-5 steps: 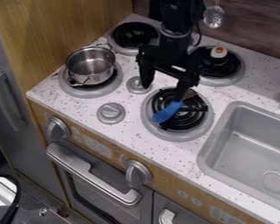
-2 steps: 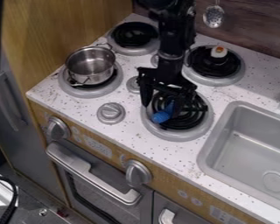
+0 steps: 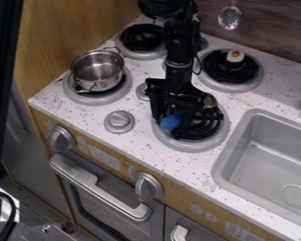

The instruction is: Move the blue object from the right burner to the top of the table.

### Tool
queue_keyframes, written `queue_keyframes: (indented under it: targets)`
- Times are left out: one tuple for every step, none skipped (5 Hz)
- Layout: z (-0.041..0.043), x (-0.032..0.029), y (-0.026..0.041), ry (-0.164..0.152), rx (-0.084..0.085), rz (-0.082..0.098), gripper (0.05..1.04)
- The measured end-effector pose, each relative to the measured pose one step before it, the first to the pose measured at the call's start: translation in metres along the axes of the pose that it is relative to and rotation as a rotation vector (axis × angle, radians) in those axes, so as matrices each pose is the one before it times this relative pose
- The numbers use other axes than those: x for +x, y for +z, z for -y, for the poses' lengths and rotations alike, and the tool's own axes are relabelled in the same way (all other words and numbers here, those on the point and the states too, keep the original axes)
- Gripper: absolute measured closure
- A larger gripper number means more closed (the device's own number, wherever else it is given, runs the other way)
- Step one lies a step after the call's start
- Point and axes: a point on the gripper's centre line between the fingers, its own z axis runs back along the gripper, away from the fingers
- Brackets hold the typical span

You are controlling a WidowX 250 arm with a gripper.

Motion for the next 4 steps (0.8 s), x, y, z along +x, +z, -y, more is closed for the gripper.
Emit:
queue_keyframes:
  targets:
    - [-0.00081, 0.00030, 0.00003, -0.0240, -0.0050, -0.0170, 0.440]
    - [0.00378, 0.00058, 0.00236, -0.0394, 0.0052, -0.0154, 0.625]
    - [0.00302, 0.00516, 0.00681, -0.0401, 0.0065, 0.0014, 0.741]
    - [0.00461, 0.01298, 0.01947, -0.0402, 0.0188, 0.0408, 0.859]
